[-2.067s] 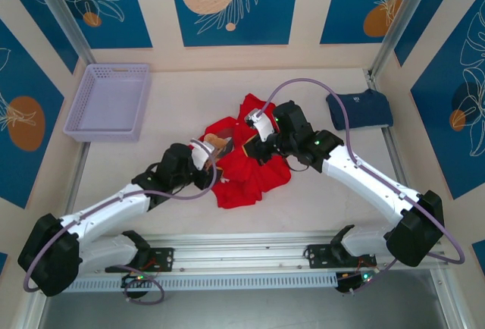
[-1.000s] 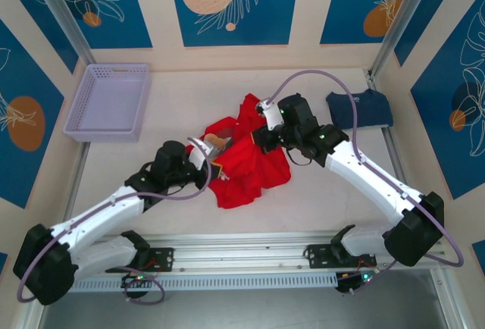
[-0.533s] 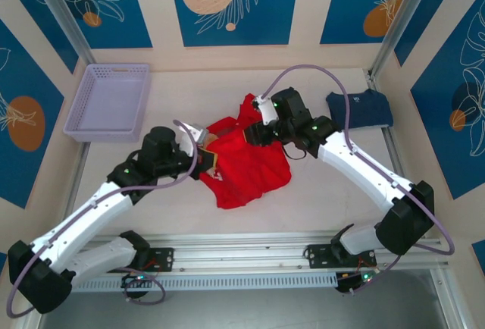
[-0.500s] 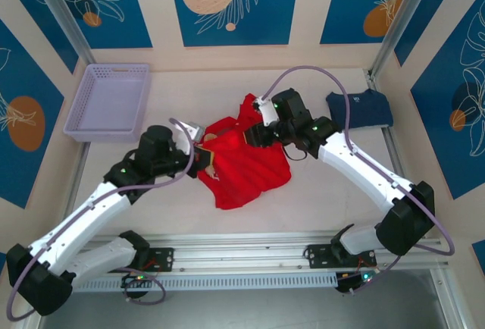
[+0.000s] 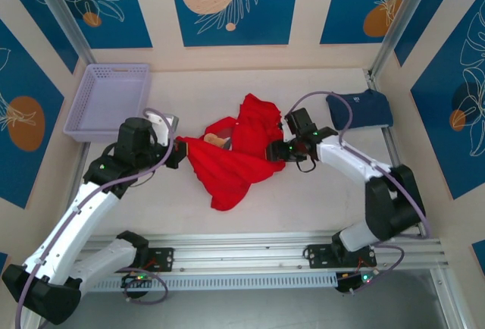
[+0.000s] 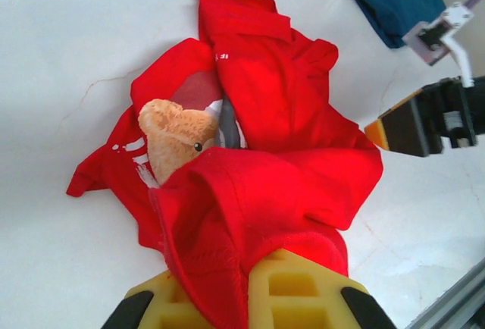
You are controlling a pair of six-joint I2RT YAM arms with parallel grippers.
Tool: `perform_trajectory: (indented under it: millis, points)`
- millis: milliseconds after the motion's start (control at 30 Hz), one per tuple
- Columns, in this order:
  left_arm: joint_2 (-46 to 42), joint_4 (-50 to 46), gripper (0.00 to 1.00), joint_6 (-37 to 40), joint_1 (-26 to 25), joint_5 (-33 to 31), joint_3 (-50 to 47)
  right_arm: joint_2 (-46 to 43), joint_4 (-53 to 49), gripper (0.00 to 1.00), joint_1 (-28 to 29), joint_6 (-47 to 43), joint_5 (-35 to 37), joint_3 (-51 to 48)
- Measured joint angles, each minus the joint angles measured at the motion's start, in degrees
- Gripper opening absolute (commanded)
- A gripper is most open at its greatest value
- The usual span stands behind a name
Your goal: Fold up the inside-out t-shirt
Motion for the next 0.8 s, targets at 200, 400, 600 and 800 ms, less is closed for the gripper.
perform_trajectory:
  millis: [200, 400, 600, 800]
  points:
    - [-0.02, -0.20, 0.00, 0.07, 0.24, -0.31, 0.00, 11.37, 4.17, 0.22, -1.99, 1.49, -2.38, 2.95]
    - [0.66, -1.75, 0.00, 0.04, 1.77, -3.15, 3.02, 9.49, 6.95, 0.00, -3.78, 2.97, -3.85, 2.99]
    - [6.84, -3.26, 0.00, 0.02, 8.04, -5.46, 17.42, -12.11, 10.56, 0.00, -10.23, 4.92, -1.66, 2.73]
    - [15.50, -3.43, 0.00, -0.15, 13.44, -5.49, 36.11, -25.70, 12.90, 0.00, -11.96, 6.40, -0.39, 9.14]
